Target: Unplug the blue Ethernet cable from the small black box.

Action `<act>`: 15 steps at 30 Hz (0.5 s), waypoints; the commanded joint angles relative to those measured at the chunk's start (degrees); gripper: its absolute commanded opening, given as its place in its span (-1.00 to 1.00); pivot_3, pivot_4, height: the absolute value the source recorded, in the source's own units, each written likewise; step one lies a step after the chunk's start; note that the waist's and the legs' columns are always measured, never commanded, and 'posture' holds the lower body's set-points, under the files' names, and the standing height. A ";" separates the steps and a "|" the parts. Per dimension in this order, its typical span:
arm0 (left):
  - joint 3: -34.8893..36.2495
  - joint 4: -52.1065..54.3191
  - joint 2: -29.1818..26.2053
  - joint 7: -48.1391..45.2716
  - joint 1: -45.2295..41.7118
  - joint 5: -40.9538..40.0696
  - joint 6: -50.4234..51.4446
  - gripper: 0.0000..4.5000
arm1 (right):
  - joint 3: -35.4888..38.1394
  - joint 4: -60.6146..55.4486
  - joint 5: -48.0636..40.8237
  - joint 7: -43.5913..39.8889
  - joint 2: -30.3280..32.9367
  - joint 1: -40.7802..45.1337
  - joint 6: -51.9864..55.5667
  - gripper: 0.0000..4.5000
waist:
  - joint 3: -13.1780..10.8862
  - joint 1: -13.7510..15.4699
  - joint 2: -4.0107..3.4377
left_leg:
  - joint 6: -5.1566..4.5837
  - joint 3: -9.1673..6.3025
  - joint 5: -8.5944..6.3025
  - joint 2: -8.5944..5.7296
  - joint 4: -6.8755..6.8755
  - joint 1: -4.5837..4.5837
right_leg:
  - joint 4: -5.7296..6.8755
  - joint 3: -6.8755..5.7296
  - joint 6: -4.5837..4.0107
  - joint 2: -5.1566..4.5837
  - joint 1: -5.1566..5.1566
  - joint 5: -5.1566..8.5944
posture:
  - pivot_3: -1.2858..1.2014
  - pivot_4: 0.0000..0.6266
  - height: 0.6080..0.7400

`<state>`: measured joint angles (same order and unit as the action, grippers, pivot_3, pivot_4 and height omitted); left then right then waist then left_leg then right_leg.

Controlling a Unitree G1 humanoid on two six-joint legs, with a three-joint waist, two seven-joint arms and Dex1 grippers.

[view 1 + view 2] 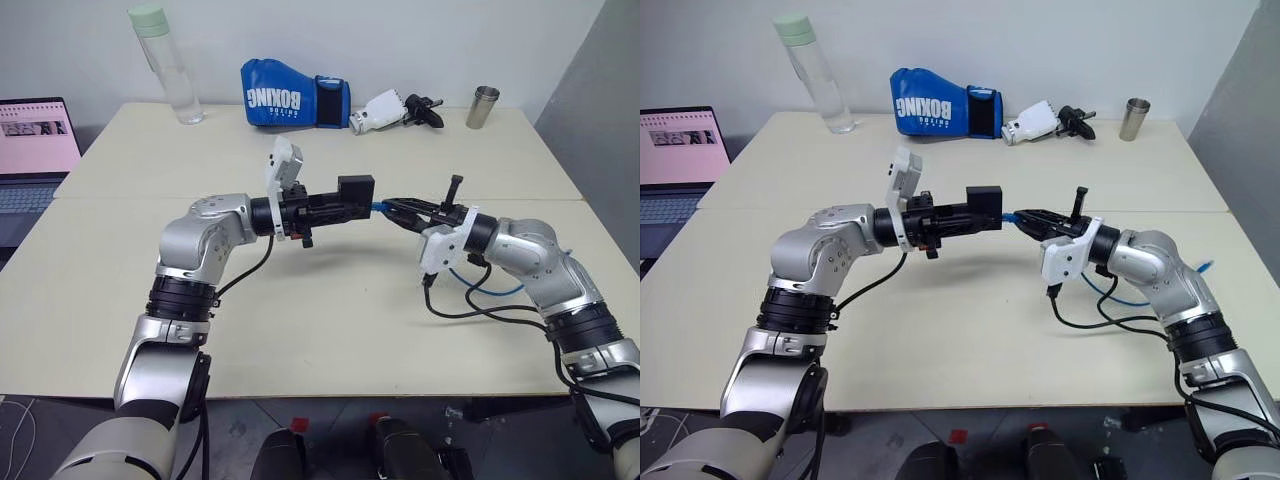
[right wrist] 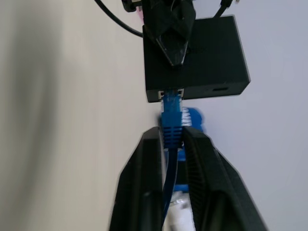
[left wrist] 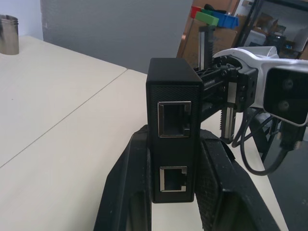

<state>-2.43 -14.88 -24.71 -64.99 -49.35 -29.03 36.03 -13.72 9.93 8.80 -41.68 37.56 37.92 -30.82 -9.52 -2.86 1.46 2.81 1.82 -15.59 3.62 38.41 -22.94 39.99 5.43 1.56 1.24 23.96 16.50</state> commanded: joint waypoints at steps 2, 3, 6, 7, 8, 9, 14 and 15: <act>0.95 0.50 -1.01 -1.34 -2.53 -0.17 -1.16 -0.65 | 1.52 -9.98 -12.08 -10.78 3.19 -0.95 13.02 -0.11 | 0.00 0.19 0.00 | -0.01 -0.04 -0.01 0.00 0.05 -0.01 | 0.01 -0.01 0.00 0.00 -0.01 0.00 | 0.03 -0.52 1.00; 0.94 0.37 -1.10 -1.64 -2.55 -0.18 -1.19 -0.65 | 2.20 -11.67 -14.25 -12.09 3.71 -1.05 16.30 0.01 | 0.00 0.21 0.00 | -0.06 -0.05 -0.03 0.00 0.08 -0.01 | 0.01 -0.02 0.00 0.00 -0.03 0.00 | 0.03 -0.52 1.00; 0.77 0.16 -1.40 -2.76 -2.57 -0.37 -1.38 -0.65 | 5.81 -17.20 -26.73 -15.83 5.91 0.16 36.15 0.30 | 0.00 0.26 -0.01 | -0.22 -0.05 -0.12 0.00 0.15 0.00 | 0.03 -0.08 0.00 0.01 -0.07 0.00 | 0.03 -0.52 1.00; 0.80 0.14 -1.42 -3.06 -2.57 -0.61 -1.24 -0.65 | 7.06 -18.24 -31.05 -16.05 6.28 1.12 43.43 0.40 | 0.00 0.34 -0.01 | -0.22 -0.06 -0.13 0.00 0.19 0.00 | 0.04 -0.11 0.00 0.01 -0.10 0.00 | 0.03 -0.52 1.00; 0.82 0.05 -1.49 -3.42 -2.62 -0.82 -1.05 -0.65 | 8.24 -18.52 -34.84 -15.67 6.30 2.51 50.10 0.50 | 0.00 0.41 -0.01 | -0.22 -0.06 -0.13 0.01 0.24 0.00 | 0.03 -0.14 0.00 0.01 -0.14 0.00 | 0.03 -0.52 1.00; 0.82 0.06 -1.54 -3.73 -2.64 -0.96 -0.96 -0.65 | 9.31 -18.63 -38.51 -15.33 6.33 3.87 56.64 0.65 | 0.00 0.42 -0.01 | -0.22 -0.06 -0.13 0.02 0.31 -0.01 | 0.03 -0.20 0.00 0.01 -0.19 0.00 | 0.03 -0.52 1.00; 1.06 0.74 -1.40 -5.11 -3.11 -2.11 0.04 -0.65 | 13.55 -14.57 -51.40 -14.23 4.74 10.20 79.35 0.98 | 0.00 0.67 0.00 | -0.27 -0.08 -0.16 0.01 0.36 -0.01 | 0.07 -0.27 0.00 0.01 -0.22 0.00 | 0.03 -0.52 1.00; 1.06 0.87 -1.42 -5.36 -3.21 -2.25 0.28 -0.65 | 13.71 -13.77 -52.31 -14.41 4.45 10.88 81.46 0.98 | 0.00 0.73 -0.01 | -0.28 -0.09 -0.16 0.01 0.36 -0.02 | 0.06 -0.28 0.00 0.02 -0.22 0.00 | 0.03 -0.52 1.00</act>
<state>-2.80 -16.05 -25.65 -69.40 -50.50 -29.42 36.04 -2.14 -4.85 -39.59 -56.19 42.35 47.10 44.66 -9.53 -2.13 1.46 2.52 1.73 -15.76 3.62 38.77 -22.96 40.05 5.14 1.56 1.27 23.73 16.50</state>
